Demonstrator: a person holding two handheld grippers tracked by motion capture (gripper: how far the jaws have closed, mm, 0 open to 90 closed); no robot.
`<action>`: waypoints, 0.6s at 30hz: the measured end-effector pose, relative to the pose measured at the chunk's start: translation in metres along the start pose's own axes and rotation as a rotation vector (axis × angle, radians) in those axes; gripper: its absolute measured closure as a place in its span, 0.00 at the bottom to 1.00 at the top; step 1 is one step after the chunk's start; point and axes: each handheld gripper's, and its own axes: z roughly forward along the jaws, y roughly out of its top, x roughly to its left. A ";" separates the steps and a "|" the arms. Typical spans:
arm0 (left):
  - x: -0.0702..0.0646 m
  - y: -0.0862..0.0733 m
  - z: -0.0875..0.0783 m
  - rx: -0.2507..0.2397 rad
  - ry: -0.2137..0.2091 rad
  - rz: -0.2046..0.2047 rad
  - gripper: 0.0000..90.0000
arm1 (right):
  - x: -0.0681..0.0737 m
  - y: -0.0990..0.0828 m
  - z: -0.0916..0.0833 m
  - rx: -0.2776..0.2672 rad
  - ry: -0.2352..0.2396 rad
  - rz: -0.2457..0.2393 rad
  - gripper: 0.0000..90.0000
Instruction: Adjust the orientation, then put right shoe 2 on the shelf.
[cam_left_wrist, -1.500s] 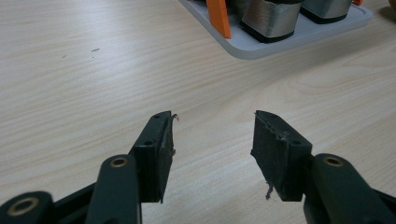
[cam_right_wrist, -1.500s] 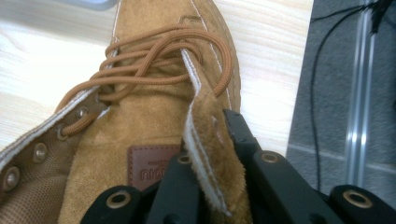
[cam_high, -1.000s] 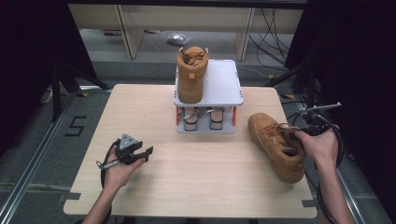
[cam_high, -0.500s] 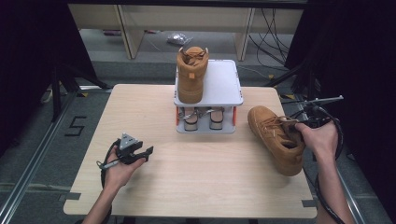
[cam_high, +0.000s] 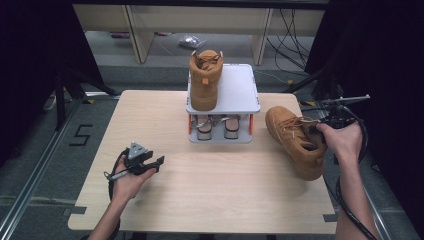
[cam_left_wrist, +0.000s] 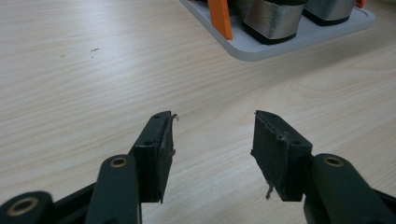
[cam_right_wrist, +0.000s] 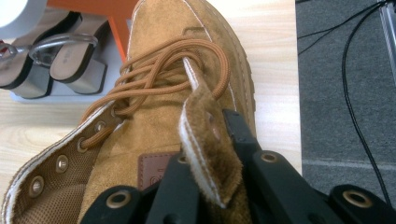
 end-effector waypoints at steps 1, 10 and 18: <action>0.000 0.000 0.000 0.000 0.000 0.000 0.53 | -0.002 0.001 -0.001 -0.006 0.004 -0.025 0.95; 0.000 0.000 -0.001 -0.003 0.002 0.000 0.53 | 0.003 0.005 -0.005 -0.013 0.018 0.029 0.95; 0.000 -0.001 0.000 -0.006 0.005 -0.012 0.53 | 0.002 0.012 -0.007 -0.012 0.020 0.025 0.95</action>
